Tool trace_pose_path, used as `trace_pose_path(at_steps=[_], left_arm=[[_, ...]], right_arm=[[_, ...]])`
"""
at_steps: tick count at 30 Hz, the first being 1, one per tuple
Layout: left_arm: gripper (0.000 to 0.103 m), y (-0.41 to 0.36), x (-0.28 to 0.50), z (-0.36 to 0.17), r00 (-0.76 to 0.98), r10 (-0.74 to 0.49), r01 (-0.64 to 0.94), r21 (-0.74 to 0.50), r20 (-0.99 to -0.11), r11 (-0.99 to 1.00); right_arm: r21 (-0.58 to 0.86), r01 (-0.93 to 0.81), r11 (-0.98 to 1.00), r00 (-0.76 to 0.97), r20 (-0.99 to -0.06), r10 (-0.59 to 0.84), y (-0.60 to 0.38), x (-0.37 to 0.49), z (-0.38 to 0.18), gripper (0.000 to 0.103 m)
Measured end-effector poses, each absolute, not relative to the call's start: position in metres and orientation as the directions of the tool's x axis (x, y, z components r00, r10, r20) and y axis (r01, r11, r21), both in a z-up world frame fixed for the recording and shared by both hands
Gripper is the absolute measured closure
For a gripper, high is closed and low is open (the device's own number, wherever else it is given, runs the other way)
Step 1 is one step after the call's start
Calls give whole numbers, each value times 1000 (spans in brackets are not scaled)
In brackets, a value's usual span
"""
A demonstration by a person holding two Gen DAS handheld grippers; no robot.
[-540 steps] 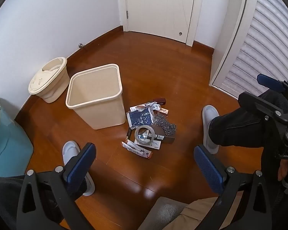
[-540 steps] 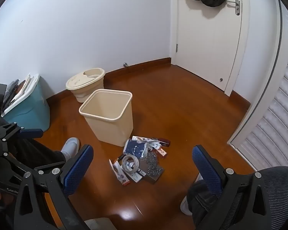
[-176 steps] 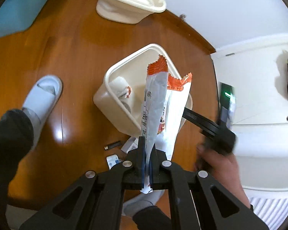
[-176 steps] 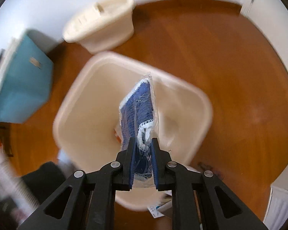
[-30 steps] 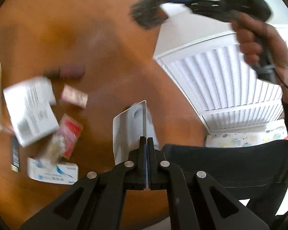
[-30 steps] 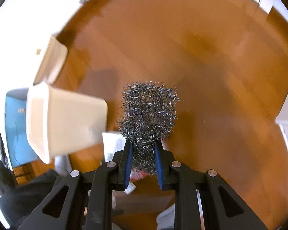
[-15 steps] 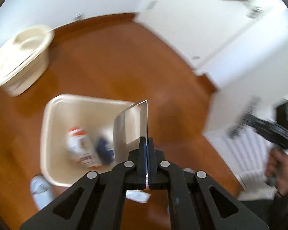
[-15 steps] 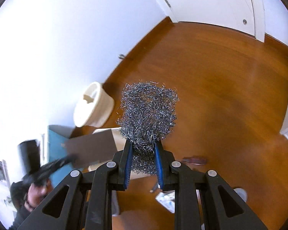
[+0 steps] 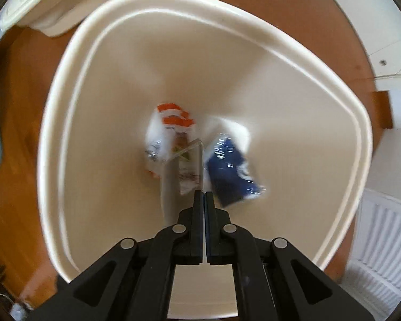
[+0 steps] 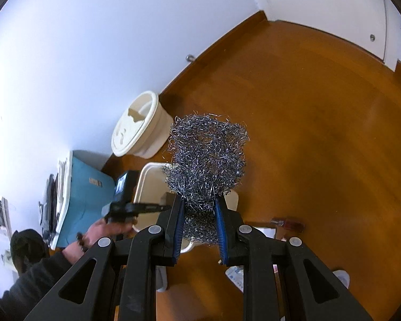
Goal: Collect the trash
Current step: 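Release the cardboard and steel wool into the beige bin with both tools, then move both open tools back toward the remaining trash pile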
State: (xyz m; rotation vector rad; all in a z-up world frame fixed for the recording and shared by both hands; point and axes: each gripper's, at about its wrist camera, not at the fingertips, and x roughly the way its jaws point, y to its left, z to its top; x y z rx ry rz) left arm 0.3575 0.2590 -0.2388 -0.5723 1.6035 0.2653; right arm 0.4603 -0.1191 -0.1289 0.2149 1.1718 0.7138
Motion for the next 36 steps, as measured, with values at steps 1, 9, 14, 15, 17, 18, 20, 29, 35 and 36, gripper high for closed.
trace_pose_path(at_steps=[1,9,14,15,17,18,20,29,35,36], left_arm=[[102,259,358,-234,-9,-189,-497,-160,-982,853],[102,268,329,-169,110,-145,-495,-181,-983,850],[102,259,275,-92,243,-178,-506,-281,-954,815],[102,257,263,-79,280,-201,-511,-322,-939,797],[102,251,247,-66,331,-238,-507,-385,-913,771],[102,249,242,-63,356,-247,-504,-407,-901,761],[102,252,240,-66,366,-231,-511,-403,-901,759],[102,297,248,-91,340,-303,-607,-453,-890,652],[102,306,248,-78,364,-288,-585,-458,-886,670],[102,306,245,-77,366,-280,-586,-454,-887,672]], right_arm=[[505,-405,762,196,-766,612,-116,461,-130,80],[493,-444,748,160,-778,608,-97,445,-138,80],[498,-502,707,109,-774,623,-68,429,-141,80],[490,-527,694,95,-778,621,-56,424,-143,77],[465,-554,691,85,-794,602,-37,420,-149,76],[443,-573,690,77,-809,583,-19,418,-156,76],[423,-596,683,55,-827,560,6,419,-171,76],[281,-593,755,-89,-955,284,125,439,-298,61],[228,-661,715,-91,-970,225,148,448,-288,43],[208,-691,692,-75,-973,218,148,449,-274,43]])
